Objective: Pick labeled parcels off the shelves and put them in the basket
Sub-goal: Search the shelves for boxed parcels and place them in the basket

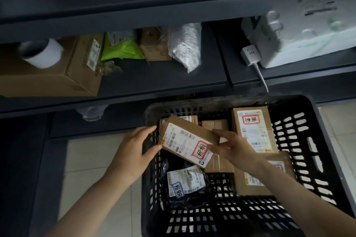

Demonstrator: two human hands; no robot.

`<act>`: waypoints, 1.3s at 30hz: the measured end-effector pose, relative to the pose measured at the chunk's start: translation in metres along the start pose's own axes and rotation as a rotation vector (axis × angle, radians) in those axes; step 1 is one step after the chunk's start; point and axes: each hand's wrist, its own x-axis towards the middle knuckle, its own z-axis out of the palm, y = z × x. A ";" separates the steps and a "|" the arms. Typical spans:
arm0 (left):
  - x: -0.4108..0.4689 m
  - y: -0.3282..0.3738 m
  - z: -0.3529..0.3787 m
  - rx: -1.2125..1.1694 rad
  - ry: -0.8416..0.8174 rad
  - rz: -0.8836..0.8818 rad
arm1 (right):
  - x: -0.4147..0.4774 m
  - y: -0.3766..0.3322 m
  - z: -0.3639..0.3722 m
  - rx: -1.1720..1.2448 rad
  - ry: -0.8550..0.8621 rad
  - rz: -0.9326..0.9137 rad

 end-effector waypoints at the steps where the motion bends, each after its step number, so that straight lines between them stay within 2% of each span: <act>1: -0.002 -0.002 0.000 -0.001 0.005 0.002 | 0.001 -0.001 0.000 0.047 -0.039 0.038; 8: -0.010 -0.023 0.003 0.004 0.029 -0.034 | 0.026 -0.001 0.012 -0.025 -0.146 0.178; 13: -0.017 -0.037 0.014 -0.057 -0.040 -0.178 | 0.054 0.000 0.040 -0.179 -0.063 0.157; 18: -0.020 -0.043 0.023 -0.127 -0.087 -0.195 | 0.073 0.004 0.067 -0.198 0.068 0.128; 22: -0.019 -0.048 0.028 -0.115 -0.067 -0.175 | 0.080 0.014 0.073 -0.112 0.191 0.098; 24: -0.018 -0.050 0.029 -0.124 -0.059 -0.172 | 0.076 0.017 0.075 -0.068 0.128 0.002; 25: -0.017 -0.051 0.030 -0.129 -0.052 -0.169 | 0.071 0.017 0.078 -0.104 0.047 -0.031; 27: -0.017 -0.053 0.031 -0.136 -0.039 -0.176 | 0.062 0.018 0.087 -0.374 -0.079 -0.095; 29: -0.017 -0.055 0.032 -0.134 -0.035 -0.182 | 0.058 0.024 0.093 -0.601 -0.062 -0.156; 33: -0.017 -0.055 0.032 -0.155 -0.029 -0.174 | 0.064 0.029 0.092 -0.675 0.005 -0.133; 37: -0.016 -0.057 0.033 -0.177 -0.019 -0.178 | 0.077 0.021 0.088 -1.015 0.042 -0.164; 39: -0.016 -0.059 0.034 -0.172 -0.010 -0.176 | 0.081 0.019 0.087 -1.097 0.030 -0.168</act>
